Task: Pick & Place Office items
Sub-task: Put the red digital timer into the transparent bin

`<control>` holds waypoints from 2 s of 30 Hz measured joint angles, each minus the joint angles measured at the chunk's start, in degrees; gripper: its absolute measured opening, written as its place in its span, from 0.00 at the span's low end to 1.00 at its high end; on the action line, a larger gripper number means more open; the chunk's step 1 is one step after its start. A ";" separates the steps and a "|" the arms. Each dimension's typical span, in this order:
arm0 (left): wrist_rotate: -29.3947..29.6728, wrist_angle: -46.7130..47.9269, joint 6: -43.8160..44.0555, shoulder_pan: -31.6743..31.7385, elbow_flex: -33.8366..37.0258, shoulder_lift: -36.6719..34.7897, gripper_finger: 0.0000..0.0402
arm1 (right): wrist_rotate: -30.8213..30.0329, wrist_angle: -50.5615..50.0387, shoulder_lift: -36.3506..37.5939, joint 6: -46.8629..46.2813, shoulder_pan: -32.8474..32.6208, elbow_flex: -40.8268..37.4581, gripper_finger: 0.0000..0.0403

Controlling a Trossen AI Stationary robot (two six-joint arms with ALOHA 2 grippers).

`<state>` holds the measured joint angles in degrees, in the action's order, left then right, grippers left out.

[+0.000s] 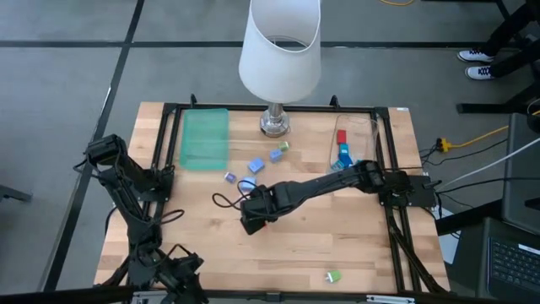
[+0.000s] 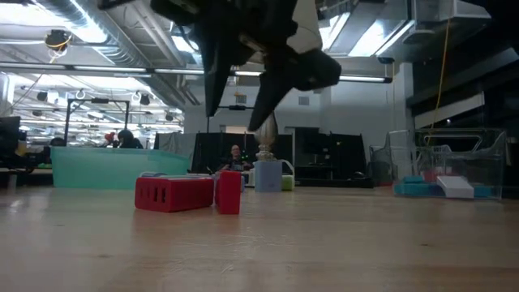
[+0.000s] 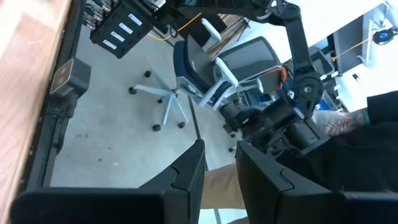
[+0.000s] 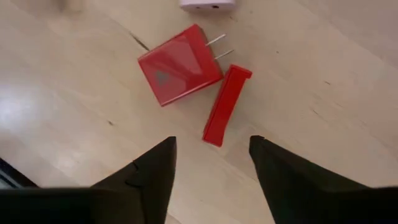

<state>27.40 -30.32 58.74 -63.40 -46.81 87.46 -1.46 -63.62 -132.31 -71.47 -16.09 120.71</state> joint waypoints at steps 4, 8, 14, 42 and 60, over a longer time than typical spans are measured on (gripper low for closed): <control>-0.33 0.08 -0.54 0.00 0.00 -0.01 0.21 | 1.03 0.60 0.01 -0.06 1.02 -1.21 0.65; -0.57 1.92 -0.96 0.00 0.07 -1.16 0.20 | 0.29 1.41 0.09 -0.94 1.54 -3.08 0.75; -0.57 2.30 -1.99 0.00 0.07 -1.51 0.19 | 0.47 4.60 0.11 -1.62 1.34 -5.90 0.79; -0.39 3.10 -1.45 0.11 0.07 -1.49 0.18 | 6.65 15.03 0.50 -4.44 0.29 -19.12 0.46; -0.57 3.16 -0.96 0.98 0.07 -1.49 0.18 | 8.37 16.26 0.63 0.14 0.05 -18.52 0.01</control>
<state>26.83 -27.16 57.78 -62.41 -46.74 85.97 6.91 -47.36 -131.68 -71.33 -16.03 102.19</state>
